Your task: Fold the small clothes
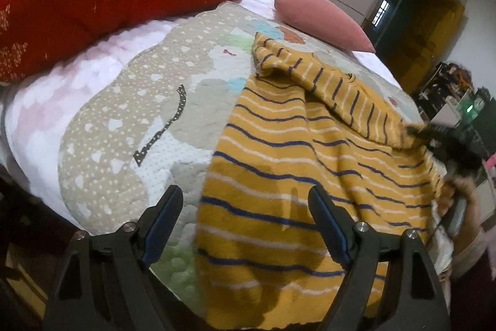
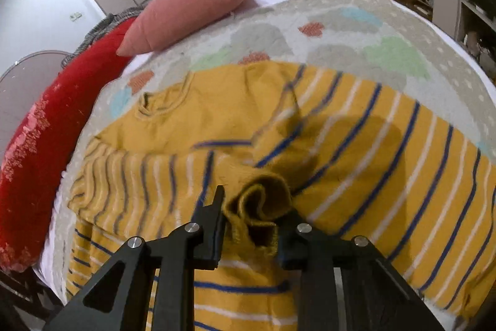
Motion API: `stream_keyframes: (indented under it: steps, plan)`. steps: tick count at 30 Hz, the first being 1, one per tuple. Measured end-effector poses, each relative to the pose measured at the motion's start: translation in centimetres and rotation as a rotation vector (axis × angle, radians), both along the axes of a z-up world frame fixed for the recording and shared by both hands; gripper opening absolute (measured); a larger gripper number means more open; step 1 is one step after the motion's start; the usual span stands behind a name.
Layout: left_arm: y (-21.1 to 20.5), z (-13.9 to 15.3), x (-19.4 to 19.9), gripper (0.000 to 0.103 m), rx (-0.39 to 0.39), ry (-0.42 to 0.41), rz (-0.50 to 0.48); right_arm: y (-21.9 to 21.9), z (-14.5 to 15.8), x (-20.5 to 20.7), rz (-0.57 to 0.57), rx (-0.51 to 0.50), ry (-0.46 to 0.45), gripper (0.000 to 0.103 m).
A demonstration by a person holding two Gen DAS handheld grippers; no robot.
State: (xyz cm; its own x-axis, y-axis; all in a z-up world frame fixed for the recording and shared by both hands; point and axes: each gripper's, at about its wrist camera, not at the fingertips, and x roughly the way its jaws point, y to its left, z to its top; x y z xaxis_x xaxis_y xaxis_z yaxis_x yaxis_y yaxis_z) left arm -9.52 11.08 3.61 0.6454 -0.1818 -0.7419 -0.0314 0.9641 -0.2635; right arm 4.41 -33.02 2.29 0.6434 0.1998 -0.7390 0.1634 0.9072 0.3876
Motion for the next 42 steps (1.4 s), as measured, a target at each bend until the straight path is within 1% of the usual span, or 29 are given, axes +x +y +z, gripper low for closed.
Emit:
stream_keyframes:
  steps: [2,4,6,7,8,9,10,11,12,13,14,15,16,17,18,19,21,24,26,28,29,30,31,32,33,35,37,39,42]
  plan:
    - [-0.3,-0.4,0.4,0.082,0.018,0.003,-0.002,-0.8,1.3,-0.4,0.003,0.034,-0.054,0.025]
    - [-0.4,-0.9,1.0,0.082,0.032,0.005,0.002,-2.0,1.0,-0.3,-0.027,0.056,-0.047,0.025]
    - [-0.2,-1.3,1.6,0.082,0.068,0.005,0.023,-3.1,-0.3,-0.3,-0.075,0.022,0.000,0.033]
    - [0.0,-1.5,2.0,0.082,0.087,0.001,0.035,-3.7,-1.0,-0.6,-0.096,0.010,0.035,0.041]
    - [0.3,-1.6,2.4,0.082,0.102,0.000,0.045,-4.4,-1.6,-1.4,-0.104,0.031,0.042,0.045]
    - [0.5,-1.8,2.8,0.082,0.111,0.001,0.050,-4.8,-1.7,-2.0,-0.104,0.045,0.037,0.049]
    - [0.7,-2.3,3.5,0.083,0.118,0.014,0.046,-5.2,-1.6,-2.9,-0.107,0.048,0.026,0.059]
    - [0.8,-2.7,4.0,0.084,0.119,0.031,0.037,-5.4,-1.4,-4.1,-0.113,0.037,0.009,0.065]
    - [0.7,-3.3,4.7,0.084,0.127,0.055,0.019,-5.5,-1.2,-4.6,-0.114,0.031,-0.001,0.066]
    - [0.3,-3.5,4.9,0.084,0.146,0.048,0.002,-5.6,-0.9,-5.4,-0.110,0.025,-0.013,0.067]
    - [0.0,-3.4,4.9,0.078,0.160,0.044,-0.013,-5.5,-0.7,-5.8,-0.104,0.023,-0.020,0.067]
    - [-0.4,-3.2,4.9,0.053,0.177,0.049,-0.033,-5.3,-0.3,-6.3,-0.091,0.014,-0.034,0.067]
    - [-0.4,-3.0,4.7,0.037,0.179,0.054,-0.047,-4.9,0.1,-6.6,-0.081,0.001,-0.041,0.067]
    - [-0.3,-2.8,4.5,0.016,0.174,0.060,-0.052,-4.5,0.5,-7.0,-0.066,-0.021,-0.050,0.067]
    - [0.1,-2.5,4.1,0.009,0.157,0.070,-0.054,-4.1,0.7,-7.2,-0.057,-0.032,-0.055,0.067]
    - [0.4,-2.3,3.8,0.009,0.146,0.076,-0.052,-3.9,1.0,-7.7,-0.047,-0.043,-0.064,0.067]
    - [1.3,-2.0,2.7,0.006,0.159,0.084,-0.026,-4.0,0.9,-8.7,-0.048,-0.044,-0.067,0.067]
    - [2.3,-2.0,1.1,0.004,0.181,0.096,0.011,-4.8,0.0,-10.5,-0.070,-0.025,-0.046,0.067]
    - [3.2,-2.0,0.4,0.004,0.165,0.102,0.032,-5.9,-0.7,-12.4,-0.094,0.013,-0.034,0.067]
    - [4.3,-1.6,-0.2,0.007,0.099,0.093,0.049,-7.7,-1.3,-15.1,-0.138,0.059,-0.031,0.067]
    - [4.7,-1.3,-0.5,0.018,0.068,0.083,0.054,-8.4,-1.3,-16.3,-0.161,0.072,-0.033,0.067]
    - [4.8,-0.9,-0.8,0.037,0.053,0.068,0.059,-9.6,-1.4,-17.8,-0.198,0.087,-0.037,0.067]
    - [4.8,-0.5,-1.0,0.047,0.048,0.051,0.064,-11.1,-1.4,-19.6,-0.242,0.104,-0.043,0.068]
    - [4.7,-0.2,-1.2,0.060,0.039,0.031,0.067,-12.6,-1.3,-21.3,-0.291,0.120,-0.048,0.068]
    - [4.4,0.2,-1.3,0.064,0.027,0.011,0.061,-13.5,-1.2,-22.2,-0.321,0.123,-0.050,0.070]
    - [3.5,0.6,-1.2,0.065,0.015,0.001,0.035,-15.7,-0.8,-24.5,-0.409,0.104,-0.059,0.078]
    - [2.2,0.6,-1.0,0.068,0.008,0.007,0.000,-17.0,-0.7,-25.5,-0.447,0.097,-0.055,0.080]
    - [1.0,0.5,-1.0,0.068,0.011,0.019,-0.031,-17.5,-0.9,-25.6,-0.447,0.105,-0.044,0.081]
    - [-0.5,0.4,-1.4,0.068,0.024,0.030,-0.071,-17.4,-2.3,-25.2,-0.452,0.108,-0.003,0.082]
